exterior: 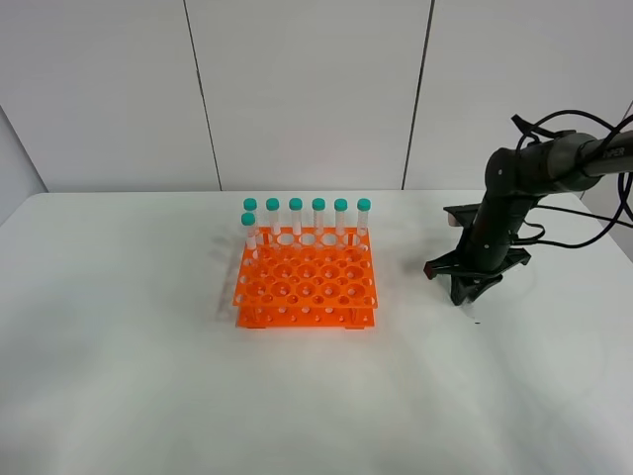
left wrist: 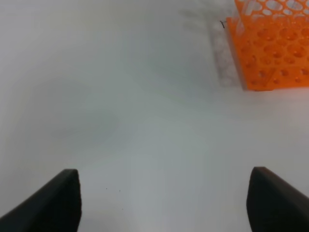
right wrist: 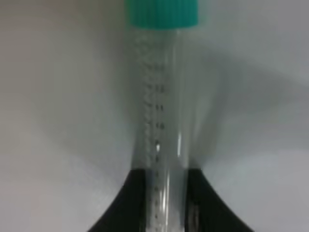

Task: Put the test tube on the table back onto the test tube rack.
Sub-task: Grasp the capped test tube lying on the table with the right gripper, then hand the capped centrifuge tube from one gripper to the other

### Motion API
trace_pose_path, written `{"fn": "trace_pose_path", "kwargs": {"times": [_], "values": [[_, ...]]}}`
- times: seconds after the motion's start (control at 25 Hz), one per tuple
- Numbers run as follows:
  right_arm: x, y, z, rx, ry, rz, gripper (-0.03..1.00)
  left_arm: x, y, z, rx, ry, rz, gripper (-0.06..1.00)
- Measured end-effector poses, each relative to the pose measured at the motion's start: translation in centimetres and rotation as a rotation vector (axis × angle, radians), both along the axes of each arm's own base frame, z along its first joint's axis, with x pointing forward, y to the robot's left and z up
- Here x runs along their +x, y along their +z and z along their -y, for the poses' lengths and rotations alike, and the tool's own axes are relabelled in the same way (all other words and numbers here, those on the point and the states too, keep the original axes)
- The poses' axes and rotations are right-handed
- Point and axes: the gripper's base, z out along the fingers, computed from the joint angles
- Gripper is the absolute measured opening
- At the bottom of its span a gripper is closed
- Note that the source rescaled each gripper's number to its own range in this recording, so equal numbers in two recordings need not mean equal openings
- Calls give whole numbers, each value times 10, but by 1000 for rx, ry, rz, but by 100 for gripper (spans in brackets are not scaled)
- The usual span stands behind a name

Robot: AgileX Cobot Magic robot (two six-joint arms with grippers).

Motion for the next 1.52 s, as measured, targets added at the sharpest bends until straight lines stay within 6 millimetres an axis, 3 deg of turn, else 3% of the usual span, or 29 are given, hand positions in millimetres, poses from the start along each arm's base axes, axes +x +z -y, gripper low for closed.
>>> {"fn": "trace_pose_path", "kwargs": {"times": [0.04,0.16,0.24,0.36,0.52,0.72,0.84,0.96,1.08,1.24,1.52], "values": [[0,0,0,0,3,0,5,0,0,0,0,0,0,95],[1,4,0,0,22,9,2,0,0,0,0,0,0,95],[1,17,0,2,37,39,2,0,0,0,0,0,0,95],[-3,64,0,9,76,133,2,0,0,0,0,0,0,95],[-25,140,-2,61,144,267,2,0,0,0,0,0,0,95],[-76,221,-9,176,310,397,2,0,0,0,0,0,0,95],[-113,251,-19,307,421,481,2,0,0,0,0,0,0,95],[-144,254,-24,406,477,505,2,0,0,0,0,0,0,95],[-159,240,-28,481,497,478,2,0,0,0,0,0,0,95],[-165,229,-34,578,514,469,2,0,0,0,0,0,0,95],[-161,232,-42,616,509,532,2,0,0,0,0,0,0,95]]}}
